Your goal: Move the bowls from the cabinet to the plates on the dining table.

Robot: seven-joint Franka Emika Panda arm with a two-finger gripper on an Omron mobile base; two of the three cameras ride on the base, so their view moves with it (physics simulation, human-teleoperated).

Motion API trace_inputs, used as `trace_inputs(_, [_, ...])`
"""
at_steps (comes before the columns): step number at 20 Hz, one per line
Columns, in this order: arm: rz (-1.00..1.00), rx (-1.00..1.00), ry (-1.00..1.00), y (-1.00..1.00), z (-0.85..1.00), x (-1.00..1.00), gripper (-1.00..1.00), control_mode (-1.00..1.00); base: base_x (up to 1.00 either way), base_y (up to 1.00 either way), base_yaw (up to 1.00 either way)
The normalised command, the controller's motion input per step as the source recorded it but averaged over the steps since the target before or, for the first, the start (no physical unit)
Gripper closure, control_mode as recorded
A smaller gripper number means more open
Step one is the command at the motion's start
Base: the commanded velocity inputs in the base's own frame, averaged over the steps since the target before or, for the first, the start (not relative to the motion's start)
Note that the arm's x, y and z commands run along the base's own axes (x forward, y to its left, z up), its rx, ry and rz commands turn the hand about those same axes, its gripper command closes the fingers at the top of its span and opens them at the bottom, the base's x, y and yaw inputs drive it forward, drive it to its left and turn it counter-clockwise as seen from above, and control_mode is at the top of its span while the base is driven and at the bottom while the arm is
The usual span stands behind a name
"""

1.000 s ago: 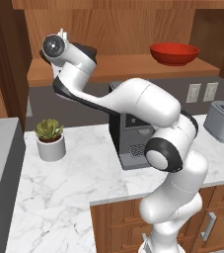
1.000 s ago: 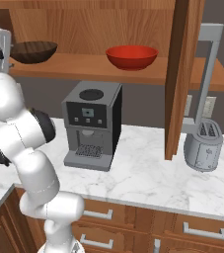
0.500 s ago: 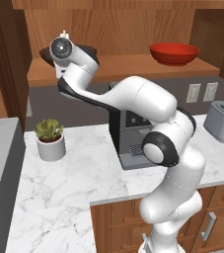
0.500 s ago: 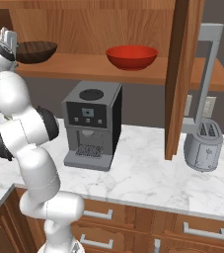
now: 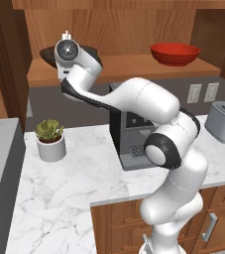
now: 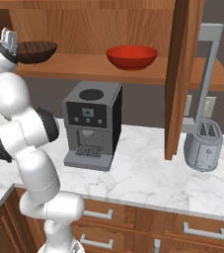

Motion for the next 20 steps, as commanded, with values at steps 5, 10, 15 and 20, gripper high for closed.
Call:
trace_inputs(5, [0.09, -0.05, 0.00, -0.01, -0.02, 0.42, 1.00, -1.00, 0.00, 0.00, 0.00])
trace_inputs(10, [0.06, -0.09, 0.02, -0.07, 0.00, 0.23, 1.00, -1.00, 0.00, 0.00, 0.00])
trace_inputs(15, [0.00, -0.12, 0.10, -0.04, -0.04, -0.04, 1.00, -1.00, 0.00, 0.00, 0.00])
trace_inputs(20, [-0.01, -0.07, 0.01, -0.20, 0.19, -0.32, 1.00, -1.00, 0.00, 0.00, 0.00])
